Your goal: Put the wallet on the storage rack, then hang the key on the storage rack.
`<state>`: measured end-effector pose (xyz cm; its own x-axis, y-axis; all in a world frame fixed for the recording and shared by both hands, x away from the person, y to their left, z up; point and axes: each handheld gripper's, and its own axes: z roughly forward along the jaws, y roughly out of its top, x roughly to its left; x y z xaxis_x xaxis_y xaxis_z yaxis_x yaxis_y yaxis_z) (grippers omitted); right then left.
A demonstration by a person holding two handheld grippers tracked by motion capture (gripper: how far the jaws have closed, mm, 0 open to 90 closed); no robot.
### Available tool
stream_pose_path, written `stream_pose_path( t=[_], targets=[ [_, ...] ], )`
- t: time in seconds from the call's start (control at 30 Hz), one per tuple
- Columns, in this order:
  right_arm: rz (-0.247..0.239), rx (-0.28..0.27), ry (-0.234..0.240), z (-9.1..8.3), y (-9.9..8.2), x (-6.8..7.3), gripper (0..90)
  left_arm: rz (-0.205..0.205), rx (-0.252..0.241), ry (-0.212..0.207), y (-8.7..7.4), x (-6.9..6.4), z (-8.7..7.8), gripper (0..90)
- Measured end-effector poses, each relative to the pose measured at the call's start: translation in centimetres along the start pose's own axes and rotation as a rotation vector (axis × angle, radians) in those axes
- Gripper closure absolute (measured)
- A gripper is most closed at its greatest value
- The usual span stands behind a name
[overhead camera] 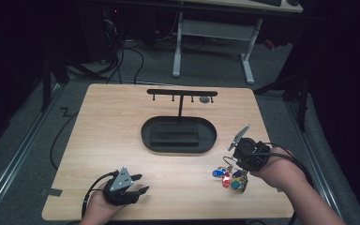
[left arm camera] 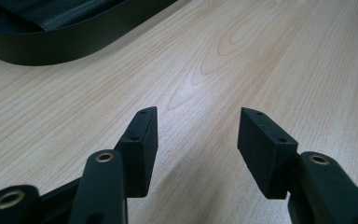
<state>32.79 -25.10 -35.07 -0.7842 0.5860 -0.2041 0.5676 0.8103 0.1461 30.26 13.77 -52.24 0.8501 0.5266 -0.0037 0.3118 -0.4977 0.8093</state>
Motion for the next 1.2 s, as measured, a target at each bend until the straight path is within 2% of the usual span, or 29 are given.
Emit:
stream_pose_path(
  t=[0.33, 0.5, 0.63, 0.8, 0.9, 1.03, 1.2],
  targets=[
    [0.003, -0.01, 0.006, -0.9, 0.5, -0.4, 88.2, 0.007, 0.003, -0.007, 0.2, -0.1, 0.3, 48.4],
    [0.014, -0.047, 0.012, -1.7, 1.0, -1.0, 88.2, 0.006, -0.016, 0.003, 0.1, 0.0, 0.1, 48.5],
    [0.013, -0.073, 0.03, -2.0, 1.6, -1.3, 88.3, -0.013, -0.038, 0.012, -0.2, 0.3, -0.6, 48.8],
    [0.01, -0.111, 0.036, -2.4, 2.9, -1.8, 88.2, -0.036, -0.044, 0.035, -0.7, 0.6, -1.5, 48.8],
    [0.001, -0.119, 0.037, -2.6, 3.7, -1.9, 88.2, -0.035, -0.044, 0.056, -1.1, 0.6, -2.0, 48.8],
    [-0.016, -0.121, 0.041, -3.1, 4.9, -2.1, 88.3, -0.056, -0.052, 0.072, -1.4, 0.7, -2.6, 48.8],
    [-0.017, -0.115, 0.048, -3.9, 6.4, -2.6, 88.2, -0.047, -0.034, 0.078, -1.9, 0.6, -3.0, 48.9]
  ],
)
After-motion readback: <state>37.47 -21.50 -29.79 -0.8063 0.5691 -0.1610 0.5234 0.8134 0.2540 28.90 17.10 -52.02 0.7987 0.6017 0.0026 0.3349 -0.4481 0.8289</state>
